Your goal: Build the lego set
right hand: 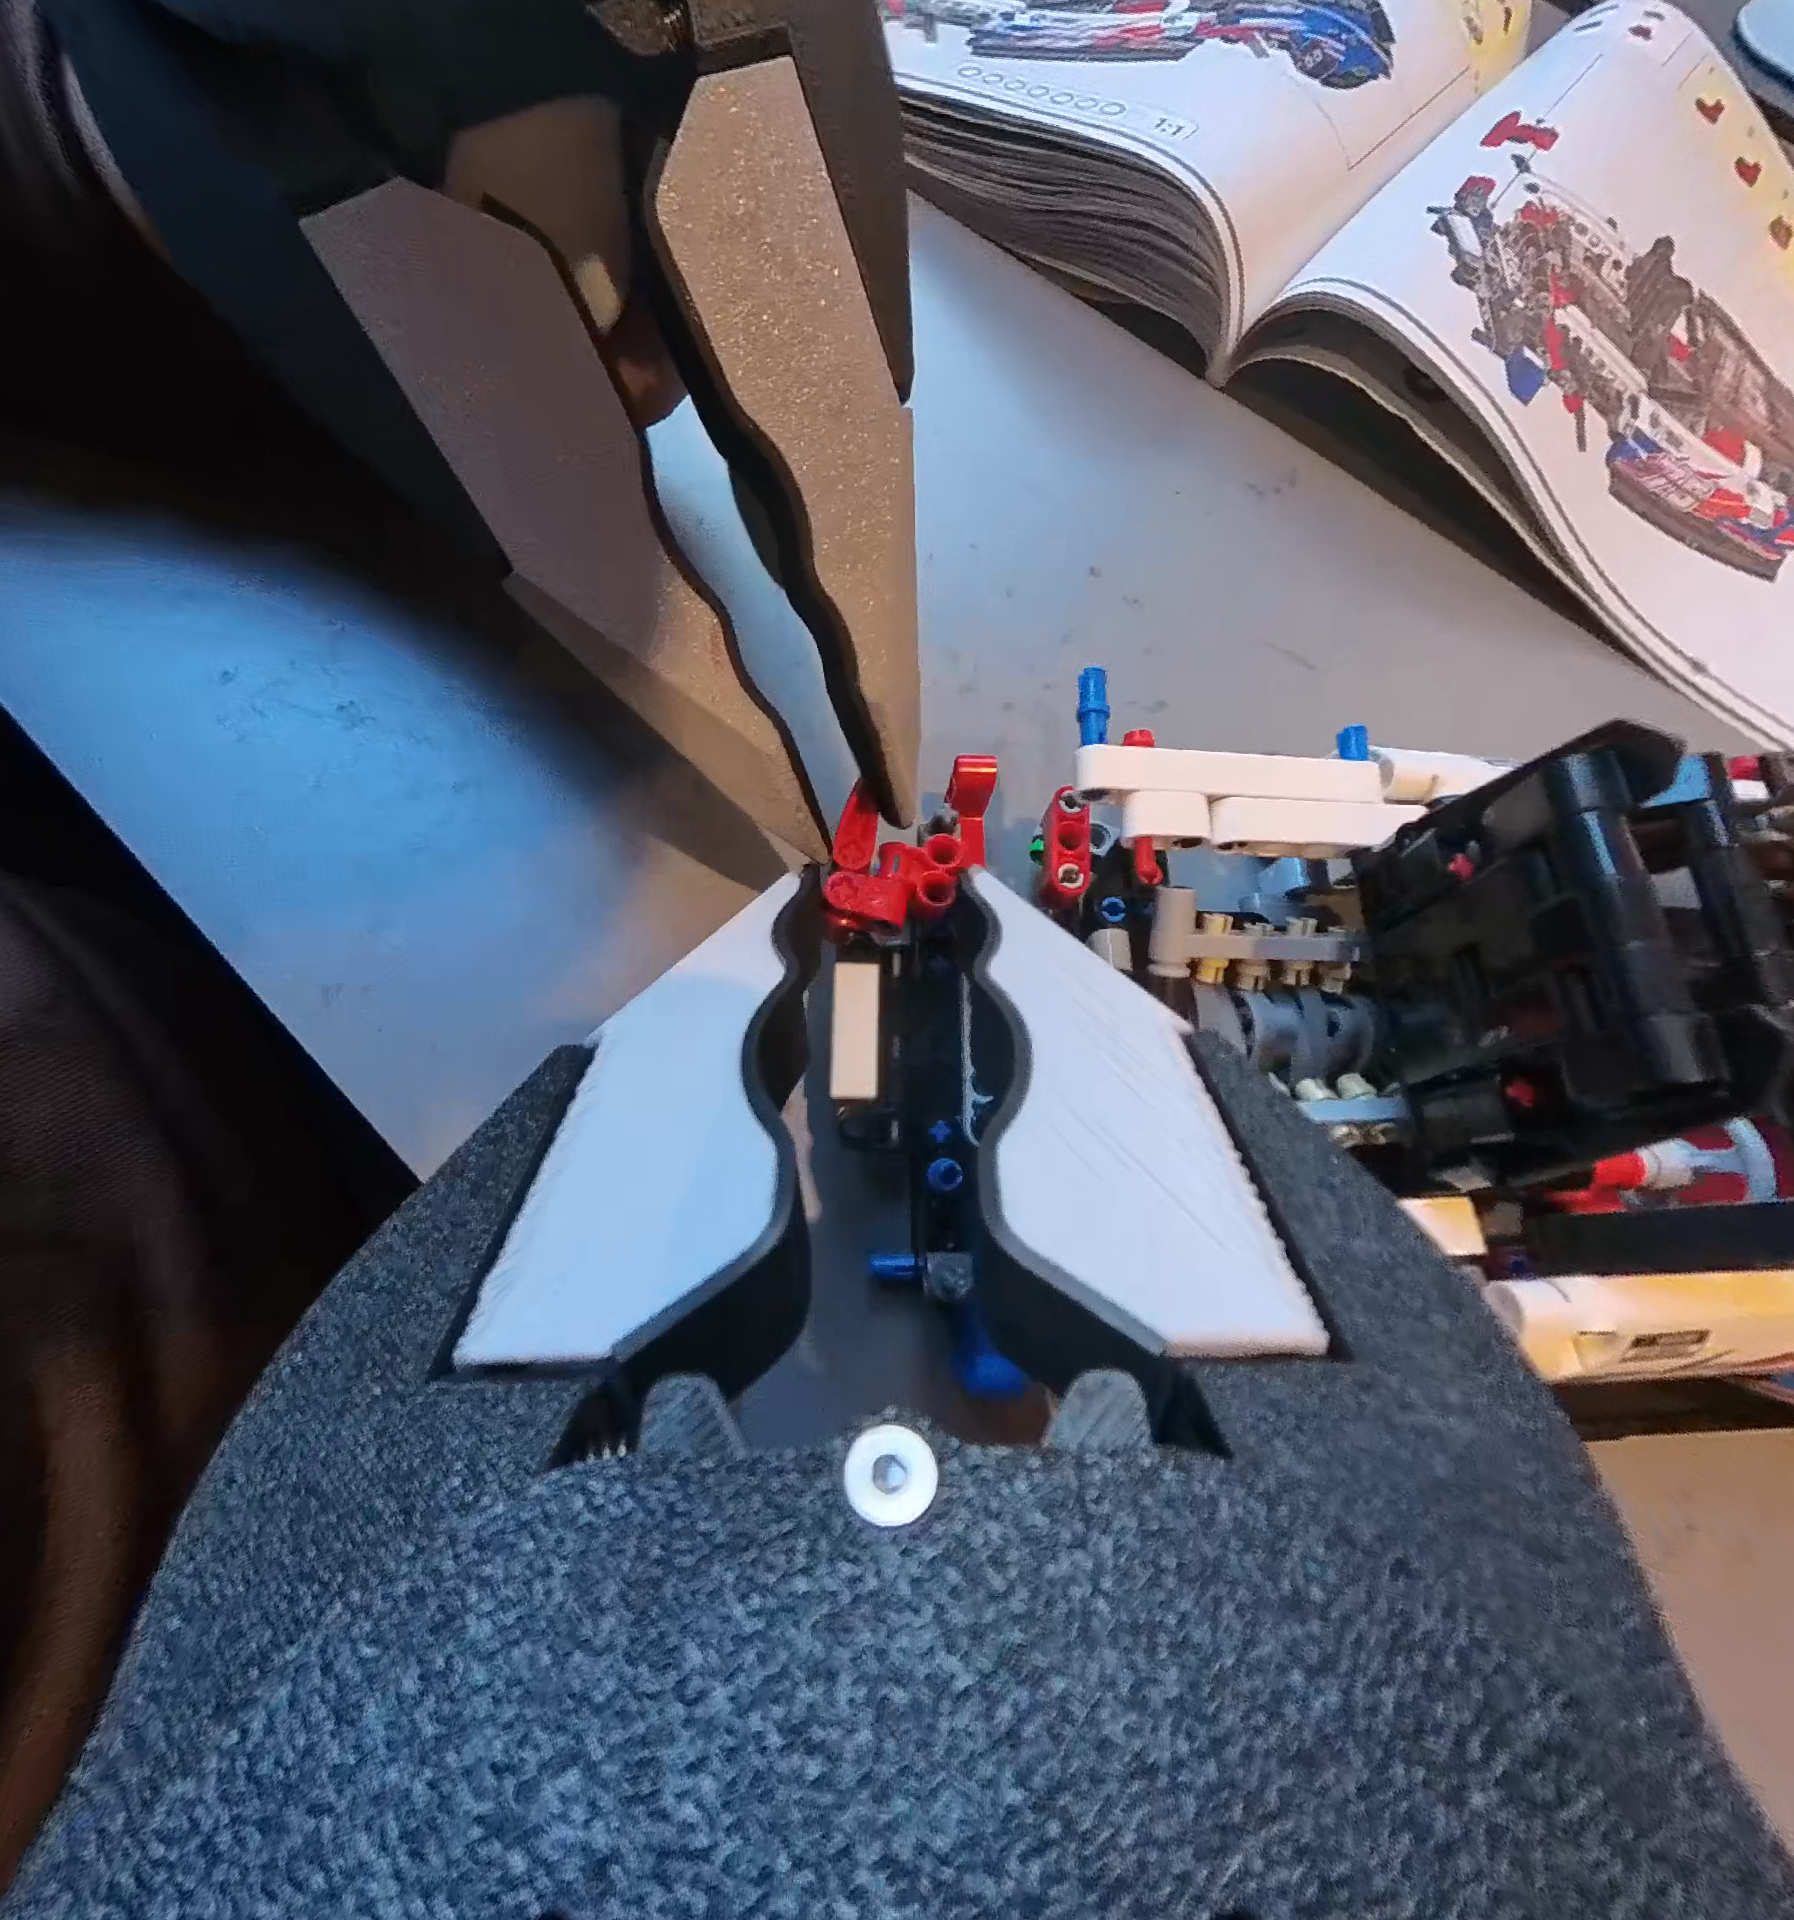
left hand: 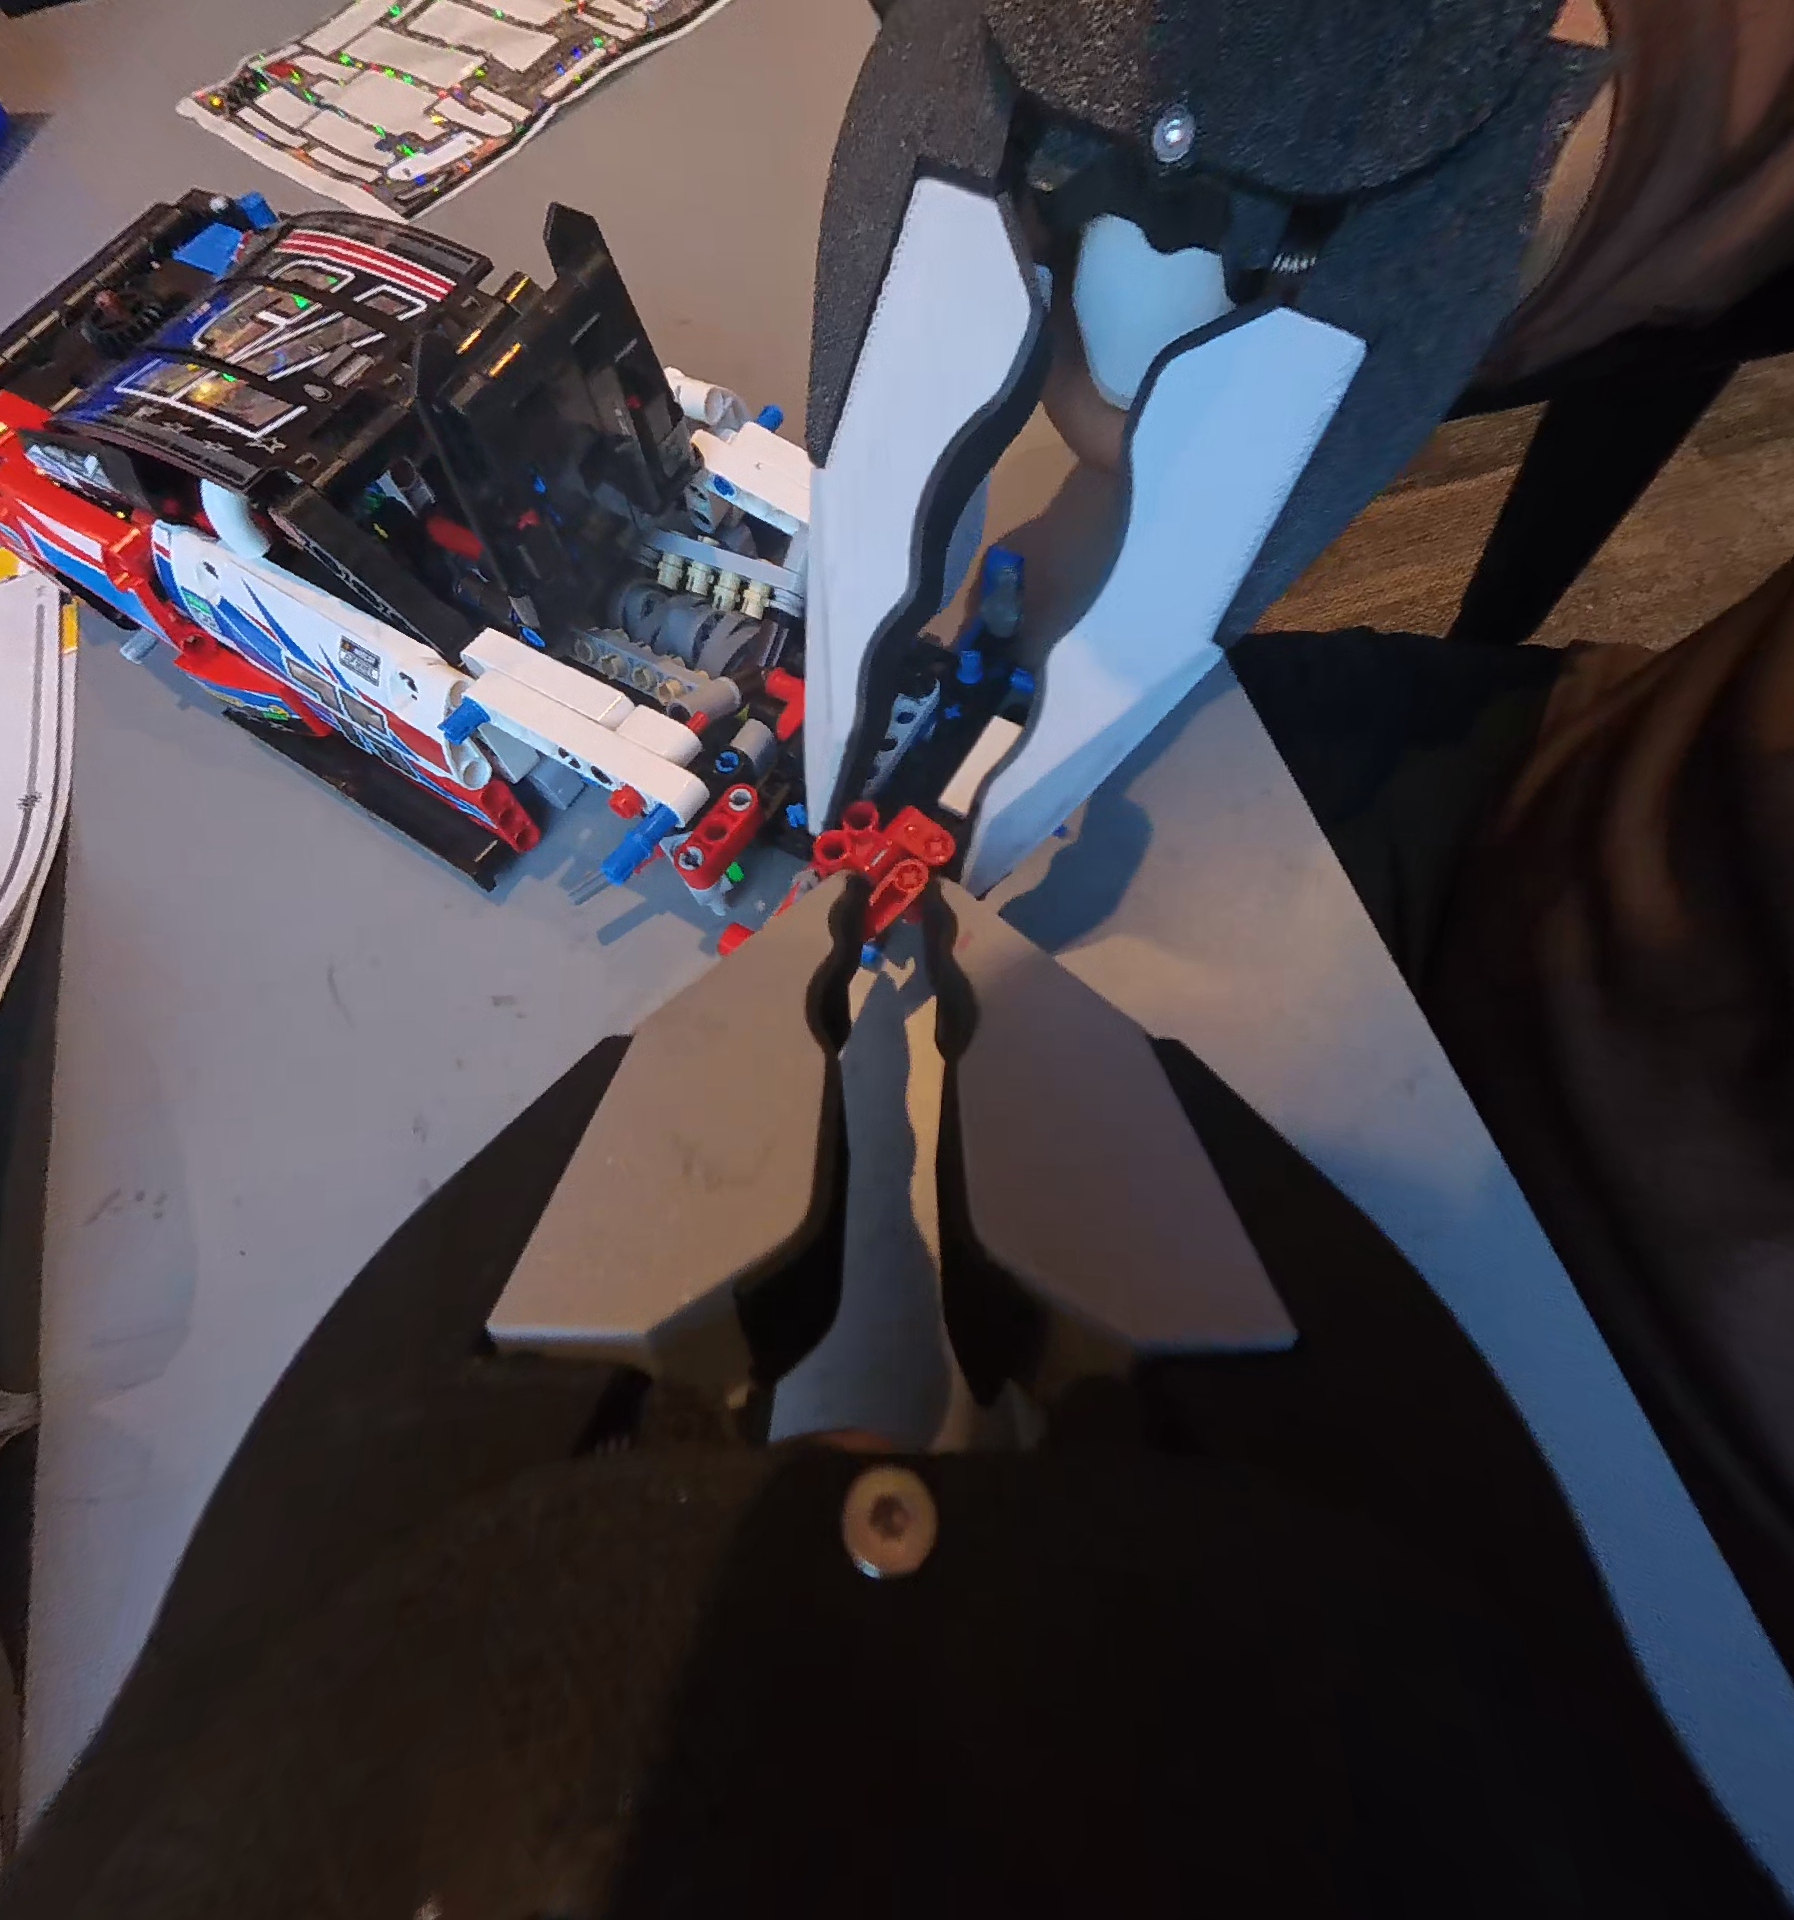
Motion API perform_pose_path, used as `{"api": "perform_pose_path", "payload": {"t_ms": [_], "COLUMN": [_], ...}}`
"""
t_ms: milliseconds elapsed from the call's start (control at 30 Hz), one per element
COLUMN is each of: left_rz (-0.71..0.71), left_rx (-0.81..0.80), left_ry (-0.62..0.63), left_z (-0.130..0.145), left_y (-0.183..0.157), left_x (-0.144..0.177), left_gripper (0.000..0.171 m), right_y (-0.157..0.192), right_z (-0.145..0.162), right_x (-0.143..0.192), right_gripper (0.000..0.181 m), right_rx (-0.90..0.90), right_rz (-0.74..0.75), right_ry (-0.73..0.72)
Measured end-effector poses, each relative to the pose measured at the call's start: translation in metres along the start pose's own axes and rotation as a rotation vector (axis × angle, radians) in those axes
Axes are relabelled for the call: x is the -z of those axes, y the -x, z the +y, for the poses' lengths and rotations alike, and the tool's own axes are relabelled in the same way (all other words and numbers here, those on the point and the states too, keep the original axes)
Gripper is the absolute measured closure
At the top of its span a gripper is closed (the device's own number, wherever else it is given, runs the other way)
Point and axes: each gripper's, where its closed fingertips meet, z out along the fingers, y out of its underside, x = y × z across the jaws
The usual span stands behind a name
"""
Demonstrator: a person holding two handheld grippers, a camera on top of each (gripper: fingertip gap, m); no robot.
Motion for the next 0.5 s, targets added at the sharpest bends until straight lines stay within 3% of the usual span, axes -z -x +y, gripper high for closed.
{"api": "perform_pose_path", "payload": {"t_ms": [500], "left_rz": [-0.006], "left_rx": [-0.044], "left_ry": [0.004], "left_z": [-0.0040], "left_y": [-0.0020], "left_x": [-0.0059], "left_gripper": [0.165], "right_y": [-0.0023], "right_z": [0.0048], "right_x": [0.0043], "right_gripper": [0.156], "right_rx": [-0.040], "right_rz": [0.002], "right_ry": [-0.014]}}
